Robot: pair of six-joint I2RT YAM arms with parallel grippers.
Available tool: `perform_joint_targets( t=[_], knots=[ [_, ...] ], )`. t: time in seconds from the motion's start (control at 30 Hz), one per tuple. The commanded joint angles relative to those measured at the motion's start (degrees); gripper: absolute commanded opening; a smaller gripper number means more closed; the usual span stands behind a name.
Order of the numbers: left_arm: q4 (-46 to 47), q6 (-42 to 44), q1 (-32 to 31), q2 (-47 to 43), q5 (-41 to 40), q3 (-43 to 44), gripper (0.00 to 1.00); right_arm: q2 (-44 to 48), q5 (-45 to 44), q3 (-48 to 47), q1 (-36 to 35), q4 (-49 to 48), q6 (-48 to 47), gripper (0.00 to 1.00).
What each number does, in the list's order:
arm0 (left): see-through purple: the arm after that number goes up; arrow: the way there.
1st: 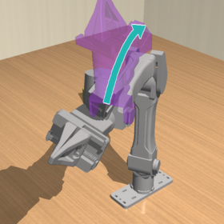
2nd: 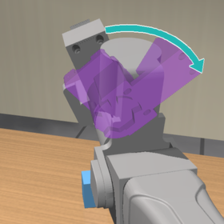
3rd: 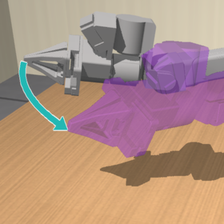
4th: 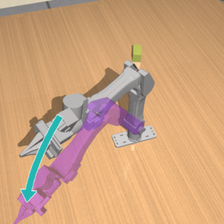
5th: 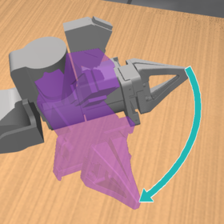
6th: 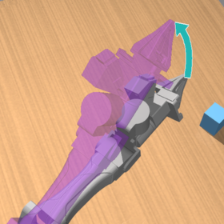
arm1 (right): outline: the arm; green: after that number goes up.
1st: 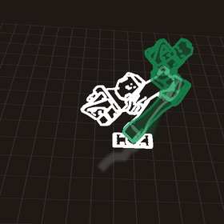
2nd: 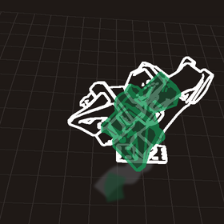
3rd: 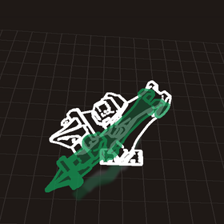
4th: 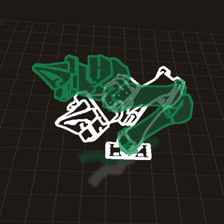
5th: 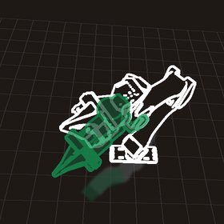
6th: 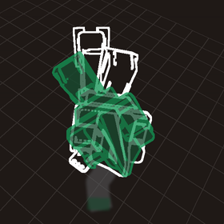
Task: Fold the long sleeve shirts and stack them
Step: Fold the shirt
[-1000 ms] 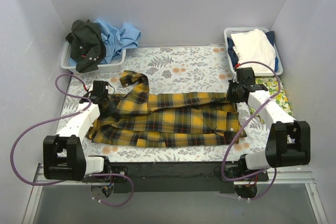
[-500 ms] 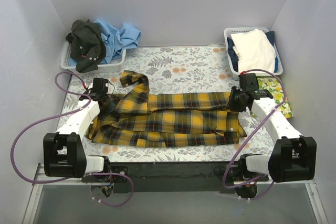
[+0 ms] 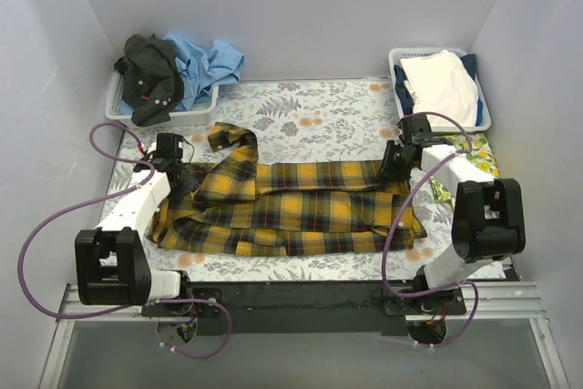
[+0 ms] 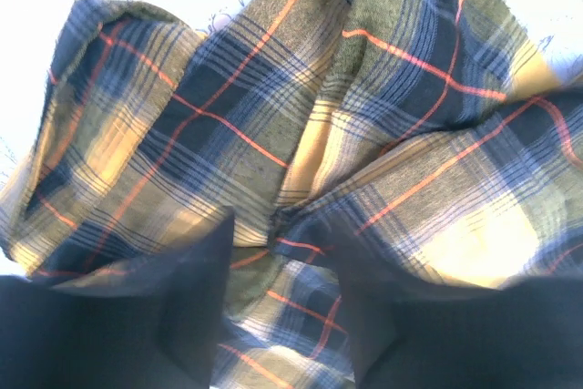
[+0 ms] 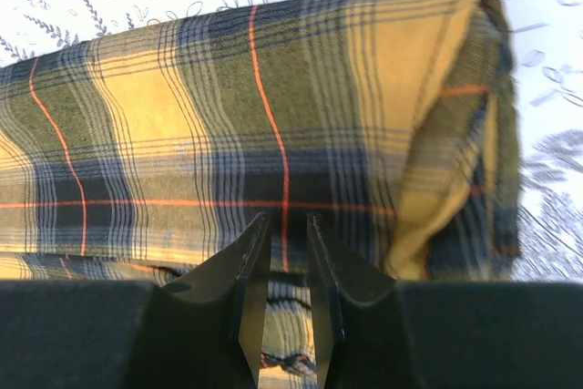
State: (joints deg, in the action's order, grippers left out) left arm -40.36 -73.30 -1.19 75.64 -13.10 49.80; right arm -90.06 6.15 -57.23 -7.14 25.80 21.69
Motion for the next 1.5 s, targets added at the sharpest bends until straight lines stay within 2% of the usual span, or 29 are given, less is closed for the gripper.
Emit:
perform_joint_targets(
  t=[0.0,0.1,0.2,0.37,0.53,0.8,0.93,1.07,1.2,1.27,1.37,1.4,1.47],
  knots=[
    [-0.60,0.35,0.40,-3.65,0.36,1.17,0.59,-3.27,4.83,1.41,-0.16,-3.83,-0.86,0.30],
    [-0.60,1.14,0.58,-4.53,-0.52,2.58,0.74,-5.47,3.79,2.04,-0.16,-1.90,-1.21,0.30],
    [-0.07,1.58,1.10,-3.31,-0.52,4.07,0.79,-7.05,-0.08,2.04,0.10,0.47,-1.21,0.29],
    [2.73,0.79,4.00,-0.23,2.46,3.81,0.80,-10.04,-5.53,1.25,0.98,4.87,-0.69,0.26],
    [6.60,-1.32,6.73,3.80,6.41,2.49,0.80,-7.95,-10.37,2.04,2.13,6.01,-1.21,0.25],
    [13.46,1.40,7.17,11.99,12.39,5.48,0.78,-4.42,-9.85,-2.87,2.13,6.98,-1.92,0.25],
    [16.01,3.07,7.17,12.08,16.61,5.75,0.78,-1.53,-8.45,-5.51,2.21,7.16,-3.15,0.25],
    [17.33,3.07,7.08,12.25,17.24,5.83,0.78,1.20,-6.51,-9.64,1.34,6.72,-4.73,0.26],
    [14.26,3.68,7.08,14.71,11.81,6.80,0.75,2.00,-3.52,-15.26,-4.18,3.65,-8.49,0.35],
    [10.42,3.25,6.99,17.26,5.13,7.76,0.72,-0.10,-2.73,-20.43,-7.61,2.77,-10.43,0.41],
    [8.98,3.16,6.99,17.53,1.51,7.16,0.67,-6.42,-1.85,-27.38,-14.91,1.71,-15.26,0.45],
    [8.81,3.07,7.08,17.27,1.15,6.37,0.66,-10.36,-0.89,-32.97,-17.80,1.79,-16.06,0.45],
    [8.19,2.29,6.99,16.83,0.45,5.57,0.64,-14.59,1.48,-38.71,-20.10,1.71,-18.52,0.45]
  ],
)
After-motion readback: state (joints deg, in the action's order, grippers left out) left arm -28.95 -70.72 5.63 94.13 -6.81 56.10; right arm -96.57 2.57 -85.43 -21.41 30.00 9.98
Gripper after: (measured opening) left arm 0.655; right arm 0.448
